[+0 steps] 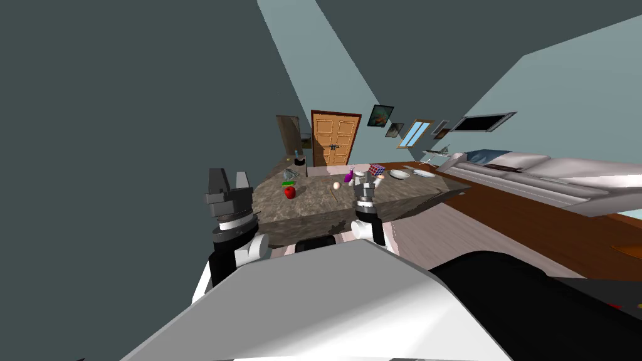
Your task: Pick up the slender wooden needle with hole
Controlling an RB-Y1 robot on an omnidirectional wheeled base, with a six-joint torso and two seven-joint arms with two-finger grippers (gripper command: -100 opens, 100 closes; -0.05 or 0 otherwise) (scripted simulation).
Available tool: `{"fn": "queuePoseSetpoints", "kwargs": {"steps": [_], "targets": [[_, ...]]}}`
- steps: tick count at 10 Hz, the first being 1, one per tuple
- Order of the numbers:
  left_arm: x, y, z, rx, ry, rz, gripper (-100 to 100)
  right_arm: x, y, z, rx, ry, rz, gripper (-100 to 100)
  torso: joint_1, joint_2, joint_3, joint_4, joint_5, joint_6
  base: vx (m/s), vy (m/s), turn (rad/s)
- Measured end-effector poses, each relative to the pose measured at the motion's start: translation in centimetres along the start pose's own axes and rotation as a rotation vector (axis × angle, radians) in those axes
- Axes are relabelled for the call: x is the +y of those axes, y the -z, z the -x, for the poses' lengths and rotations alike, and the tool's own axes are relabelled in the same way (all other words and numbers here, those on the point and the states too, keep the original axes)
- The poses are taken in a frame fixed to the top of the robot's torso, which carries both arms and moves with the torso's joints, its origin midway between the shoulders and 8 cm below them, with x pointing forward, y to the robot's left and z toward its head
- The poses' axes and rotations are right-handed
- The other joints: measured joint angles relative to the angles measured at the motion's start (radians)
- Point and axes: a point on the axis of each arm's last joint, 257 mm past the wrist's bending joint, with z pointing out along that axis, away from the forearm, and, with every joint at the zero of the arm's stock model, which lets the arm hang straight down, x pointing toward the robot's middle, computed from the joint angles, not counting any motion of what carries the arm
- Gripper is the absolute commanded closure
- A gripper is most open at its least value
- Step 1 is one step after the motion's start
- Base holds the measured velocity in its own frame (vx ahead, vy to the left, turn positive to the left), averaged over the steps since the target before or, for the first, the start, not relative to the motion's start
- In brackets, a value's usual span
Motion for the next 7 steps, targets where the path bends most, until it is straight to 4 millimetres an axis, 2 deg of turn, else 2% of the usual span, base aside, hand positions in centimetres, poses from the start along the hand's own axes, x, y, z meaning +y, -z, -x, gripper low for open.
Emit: {"fn": "queuePoseSetpoints", "kwargs": {"steps": [5,7], "targets": [[0.0,0.0,0.0,0.000,0.000,0.000,0,-3.0,1.0,0.3,0.094,0.038,-0.105,-100,-0.003,0.002,0.001,0.001,-0.001,0.000,-0.034,-0.031,0.119],[0.0,0.0,0.0,0.000,0.000,0.000,0,-4.9,1.9,0.9,0.123,0.054,-0.171,-100,-0.004,0.003,0.002,0.001,-0.001,0.000,-0.048,-0.045,0.156]]}}
